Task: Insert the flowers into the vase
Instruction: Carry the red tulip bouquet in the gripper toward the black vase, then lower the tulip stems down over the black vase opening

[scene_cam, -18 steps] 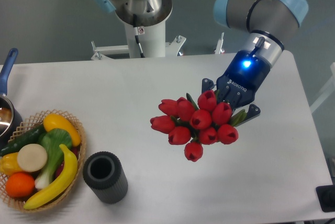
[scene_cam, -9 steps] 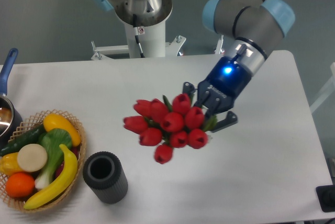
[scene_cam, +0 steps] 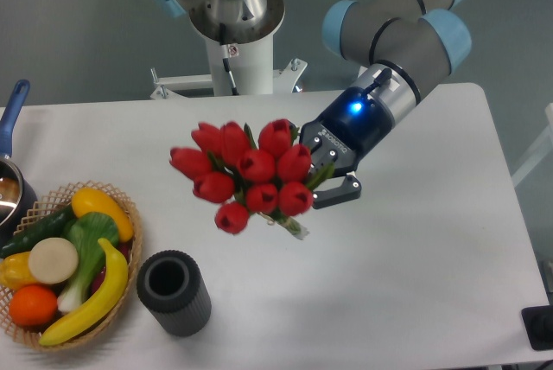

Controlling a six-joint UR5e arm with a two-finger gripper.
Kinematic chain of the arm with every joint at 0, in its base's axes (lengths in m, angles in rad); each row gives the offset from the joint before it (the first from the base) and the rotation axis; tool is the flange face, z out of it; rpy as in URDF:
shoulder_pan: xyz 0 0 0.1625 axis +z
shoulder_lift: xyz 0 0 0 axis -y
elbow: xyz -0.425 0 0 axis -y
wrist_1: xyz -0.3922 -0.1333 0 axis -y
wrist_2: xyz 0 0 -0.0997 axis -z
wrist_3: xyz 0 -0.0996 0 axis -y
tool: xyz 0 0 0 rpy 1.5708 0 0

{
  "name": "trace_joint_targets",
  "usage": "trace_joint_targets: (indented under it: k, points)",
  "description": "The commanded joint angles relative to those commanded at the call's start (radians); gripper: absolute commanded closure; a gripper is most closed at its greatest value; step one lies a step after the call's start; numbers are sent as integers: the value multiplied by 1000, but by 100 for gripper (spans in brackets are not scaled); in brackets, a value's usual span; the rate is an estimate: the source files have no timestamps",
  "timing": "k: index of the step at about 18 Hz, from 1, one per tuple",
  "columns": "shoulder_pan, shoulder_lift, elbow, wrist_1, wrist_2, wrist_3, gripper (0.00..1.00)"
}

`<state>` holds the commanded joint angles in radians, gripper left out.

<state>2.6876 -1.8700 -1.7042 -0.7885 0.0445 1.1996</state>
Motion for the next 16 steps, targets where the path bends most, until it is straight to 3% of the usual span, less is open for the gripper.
trace_joint_targets:
  k: [9,16]
  points:
    - [-115,3,18,0,-8,0,71]
    - [-181,-64,66,0,-46,2,71]
